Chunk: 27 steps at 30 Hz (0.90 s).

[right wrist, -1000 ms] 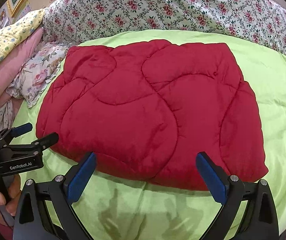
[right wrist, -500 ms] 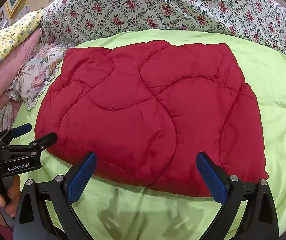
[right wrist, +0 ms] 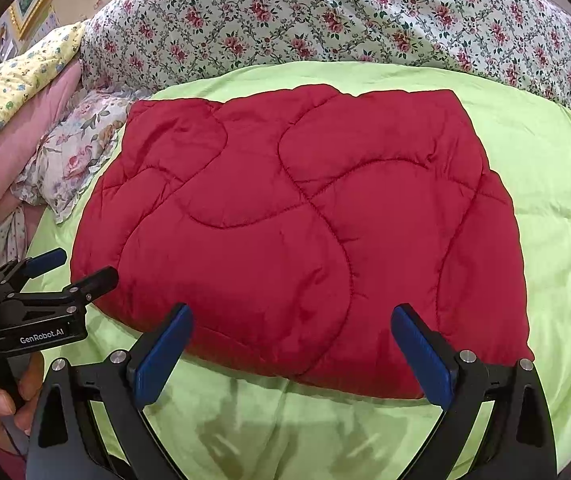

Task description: Fold large clothes

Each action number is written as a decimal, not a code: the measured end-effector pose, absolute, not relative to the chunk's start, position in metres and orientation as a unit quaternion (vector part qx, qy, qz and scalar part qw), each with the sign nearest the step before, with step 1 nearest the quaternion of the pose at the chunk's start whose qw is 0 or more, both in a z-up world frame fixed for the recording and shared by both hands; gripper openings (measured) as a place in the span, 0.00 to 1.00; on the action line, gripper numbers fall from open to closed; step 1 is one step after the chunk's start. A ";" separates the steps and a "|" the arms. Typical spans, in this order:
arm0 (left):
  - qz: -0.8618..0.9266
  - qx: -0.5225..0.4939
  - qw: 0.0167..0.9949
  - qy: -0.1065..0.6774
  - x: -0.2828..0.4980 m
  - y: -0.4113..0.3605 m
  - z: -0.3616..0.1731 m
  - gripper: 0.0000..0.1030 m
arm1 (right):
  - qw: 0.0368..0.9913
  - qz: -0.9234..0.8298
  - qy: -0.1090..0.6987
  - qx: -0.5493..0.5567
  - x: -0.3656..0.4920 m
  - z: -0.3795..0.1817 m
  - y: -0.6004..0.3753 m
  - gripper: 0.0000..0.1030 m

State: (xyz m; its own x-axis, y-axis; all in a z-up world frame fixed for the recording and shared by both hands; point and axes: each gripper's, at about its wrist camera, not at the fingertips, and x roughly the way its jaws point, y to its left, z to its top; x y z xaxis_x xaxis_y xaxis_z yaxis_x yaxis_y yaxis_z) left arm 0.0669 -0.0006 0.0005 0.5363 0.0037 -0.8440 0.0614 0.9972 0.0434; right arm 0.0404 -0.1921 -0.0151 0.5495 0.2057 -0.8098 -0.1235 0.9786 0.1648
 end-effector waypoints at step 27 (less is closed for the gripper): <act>-0.007 0.031 0.880 0.474 0.066 0.002 0.005 1.00 | 0.879 0.098 0.464 0.044 0.040 -0.013 -0.194 0.97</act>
